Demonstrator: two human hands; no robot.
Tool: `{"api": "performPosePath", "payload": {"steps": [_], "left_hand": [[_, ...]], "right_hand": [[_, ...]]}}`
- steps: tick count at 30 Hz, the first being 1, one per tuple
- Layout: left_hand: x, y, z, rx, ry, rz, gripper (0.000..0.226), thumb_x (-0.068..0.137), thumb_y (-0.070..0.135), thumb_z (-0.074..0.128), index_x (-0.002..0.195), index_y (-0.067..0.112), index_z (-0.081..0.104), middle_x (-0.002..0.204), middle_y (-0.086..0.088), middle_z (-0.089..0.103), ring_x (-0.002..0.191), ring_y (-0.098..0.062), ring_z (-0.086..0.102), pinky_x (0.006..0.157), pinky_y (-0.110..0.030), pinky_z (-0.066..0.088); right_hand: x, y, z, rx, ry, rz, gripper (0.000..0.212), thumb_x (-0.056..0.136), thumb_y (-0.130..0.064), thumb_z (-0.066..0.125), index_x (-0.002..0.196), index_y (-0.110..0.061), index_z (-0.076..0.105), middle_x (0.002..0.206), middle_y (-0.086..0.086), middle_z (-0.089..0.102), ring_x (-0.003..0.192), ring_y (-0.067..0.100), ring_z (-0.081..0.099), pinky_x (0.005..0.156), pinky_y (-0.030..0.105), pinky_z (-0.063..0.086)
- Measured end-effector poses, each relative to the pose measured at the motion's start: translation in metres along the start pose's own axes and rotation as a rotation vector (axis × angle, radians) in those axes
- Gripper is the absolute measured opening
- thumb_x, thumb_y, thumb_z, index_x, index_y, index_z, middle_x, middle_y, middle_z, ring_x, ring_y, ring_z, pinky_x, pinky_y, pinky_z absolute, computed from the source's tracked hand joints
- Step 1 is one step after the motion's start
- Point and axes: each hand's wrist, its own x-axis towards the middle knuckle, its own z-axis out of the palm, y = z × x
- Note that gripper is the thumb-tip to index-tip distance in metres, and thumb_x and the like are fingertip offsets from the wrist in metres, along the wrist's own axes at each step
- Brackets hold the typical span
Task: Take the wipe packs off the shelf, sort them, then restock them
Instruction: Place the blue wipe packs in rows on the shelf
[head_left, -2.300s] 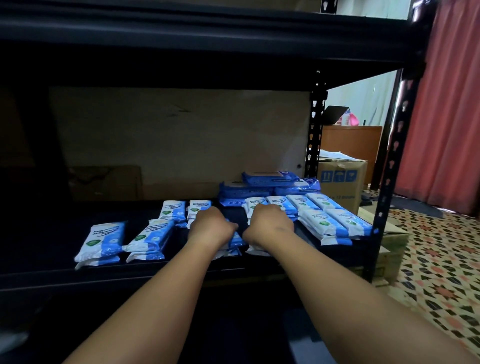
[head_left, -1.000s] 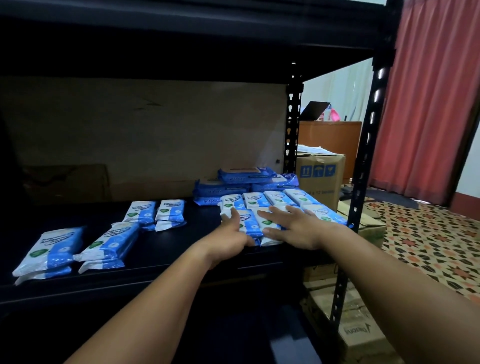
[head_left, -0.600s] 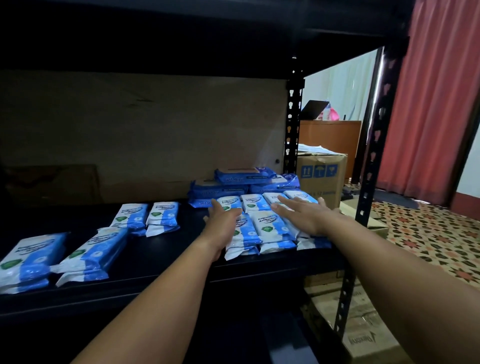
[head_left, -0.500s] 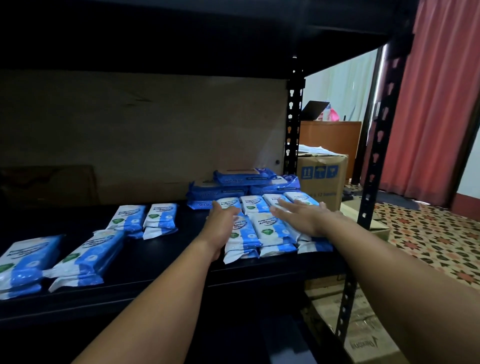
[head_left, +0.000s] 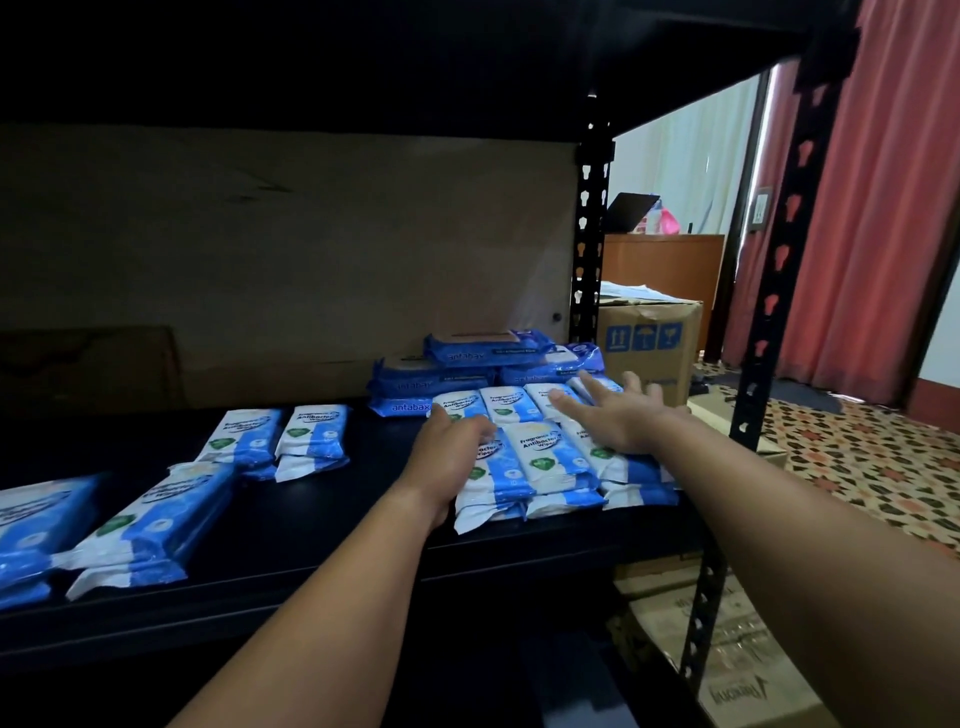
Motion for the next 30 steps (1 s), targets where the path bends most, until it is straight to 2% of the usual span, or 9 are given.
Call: {"api": "performPosePath", "payload": {"steps": [3,5,6,9,12,18,21,24,30], "left_hand": [[-0.002,0.001,0.001,0.037,0.028,-0.006,0.091,0.09,0.03,0.065,0.162,0.016,0.011,0.15,0.003,0.042,0.122,-0.017,0.052,0.09,-0.032,0.036],[-0.002,0.002,0.001,0.048,0.029,-0.031,0.092,0.086,0.027,0.065,0.161,0.019,0.013,0.108,0.008,0.059,0.092,-0.011,0.056,0.08,-0.033,0.042],[-0.001,0.001,0.002,0.055,0.025,-0.026,0.091,0.088,0.024,0.064,0.161,0.018,0.011,0.089,0.012,0.051,0.078,-0.007,0.05,0.073,-0.03,0.042],[-0.007,0.005,0.003,0.118,0.042,-0.044,0.088,0.092,0.02,0.061,0.162,0.015,0.008,0.076,0.015,0.036,0.067,-0.003,0.042,0.062,-0.025,0.038],[-0.002,0.004,0.002,0.095,0.027,-0.05,0.091,0.089,0.021,0.062,0.161,0.014,0.008,0.074,0.012,0.043,0.073,-0.009,0.049,0.066,-0.029,0.041],[0.003,0.002,-0.002,0.139,-0.025,-0.056,0.099,0.079,0.032,0.069,0.159,0.011,0.015,0.108,0.001,0.065,0.101,-0.018,0.064,0.079,-0.037,0.05],[-0.006,0.006,-0.003,0.083,-0.026,-0.012,0.087,0.095,0.032,0.064,0.161,0.011,0.011,0.158,0.001,0.035,0.129,-0.013,0.045,0.093,-0.031,0.037],[-0.012,0.004,-0.011,-0.007,0.007,-0.019,0.086,0.097,0.033,0.062,0.162,0.016,0.008,0.166,0.0,0.017,0.145,-0.019,0.033,0.107,-0.031,0.032],[-0.036,0.012,-0.051,0.137,0.067,-0.004,0.081,0.092,0.031,0.065,0.16,0.017,0.024,0.159,-0.002,0.035,0.144,-0.025,0.039,0.115,-0.036,0.034]], "right_hand": [[0.003,0.0,0.005,-0.062,0.032,0.029,0.098,0.08,-0.093,0.009,0.158,-0.036,0.027,0.168,0.001,0.012,0.153,0.038,-0.005,0.114,0.067,0.003],[0.005,-0.002,0.007,-0.075,0.041,0.023,0.096,0.081,-0.092,0.014,0.15,-0.032,0.044,0.163,0.001,0.026,0.151,0.04,0.009,0.113,0.065,0.011],[0.005,-0.002,0.007,-0.063,0.05,0.022,0.094,0.082,-0.092,0.018,0.146,-0.03,0.049,0.159,0.003,0.034,0.148,0.038,0.019,0.113,0.063,0.017],[0.006,-0.002,0.007,-0.028,0.086,0.008,0.087,0.084,-0.089,0.026,0.143,-0.031,0.052,0.149,0.004,0.048,0.138,0.034,0.036,0.11,0.057,0.029],[0.004,-0.001,0.007,-0.008,0.119,-0.001,0.078,0.087,-0.085,0.032,0.14,-0.031,0.054,0.142,0.005,0.054,0.133,0.033,0.042,0.111,0.055,0.03],[0.003,0.002,0.003,0.033,0.159,0.005,0.063,0.097,-0.072,0.03,0.125,-0.025,0.061,0.122,0.003,0.061,0.107,0.029,0.054,0.106,0.053,0.032],[-0.002,-0.002,0.001,0.065,0.233,-0.004,0.061,0.099,-0.068,0.029,0.13,-0.025,0.059,0.121,0.004,0.062,0.108,0.029,0.056,0.103,0.052,0.036],[-0.017,-0.012,0.002,0.092,0.257,-0.069,0.054,0.101,-0.063,0.034,0.131,-0.025,0.061,0.129,0.007,0.06,0.115,0.031,0.056,0.104,0.049,0.038],[-0.047,-0.065,0.002,0.062,0.202,-0.247,0.04,0.101,-0.05,0.047,0.126,-0.023,0.063,0.135,0.006,0.059,0.126,0.031,0.051,0.107,0.05,0.039]]}}
